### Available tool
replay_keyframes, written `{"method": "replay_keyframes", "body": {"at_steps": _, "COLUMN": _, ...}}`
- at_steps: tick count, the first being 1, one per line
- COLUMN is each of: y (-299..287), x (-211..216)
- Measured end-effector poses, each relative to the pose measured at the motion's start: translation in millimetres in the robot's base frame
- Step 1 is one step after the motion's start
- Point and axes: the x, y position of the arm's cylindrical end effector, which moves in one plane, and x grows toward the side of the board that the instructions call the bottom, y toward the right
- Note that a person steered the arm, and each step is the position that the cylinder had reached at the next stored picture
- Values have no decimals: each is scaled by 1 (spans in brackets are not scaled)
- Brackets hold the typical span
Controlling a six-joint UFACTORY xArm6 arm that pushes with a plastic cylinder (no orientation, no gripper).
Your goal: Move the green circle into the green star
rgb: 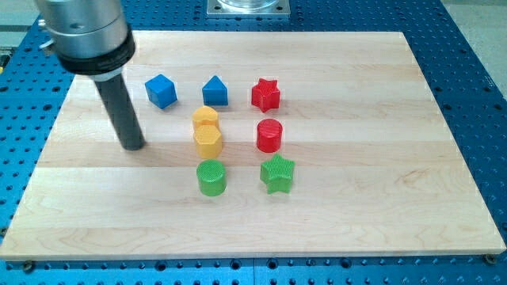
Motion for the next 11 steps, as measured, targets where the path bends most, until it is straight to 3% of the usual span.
{"method": "replay_keyframes", "body": {"at_steps": 1, "y": 13, "x": 35}}
{"method": "replay_keyframes", "body": {"at_steps": 2, "y": 65, "x": 50}}
{"method": "replay_keyframes", "body": {"at_steps": 4, "y": 182, "x": 46}}
{"method": "replay_keyframes", "body": {"at_steps": 5, "y": 184, "x": 48}}
{"method": "replay_keyframes", "body": {"at_steps": 7, "y": 120, "x": 52}}
{"method": "replay_keyframes", "body": {"at_steps": 9, "y": 81, "x": 101}}
{"method": "replay_keyframes", "body": {"at_steps": 11, "y": 158, "x": 108}}
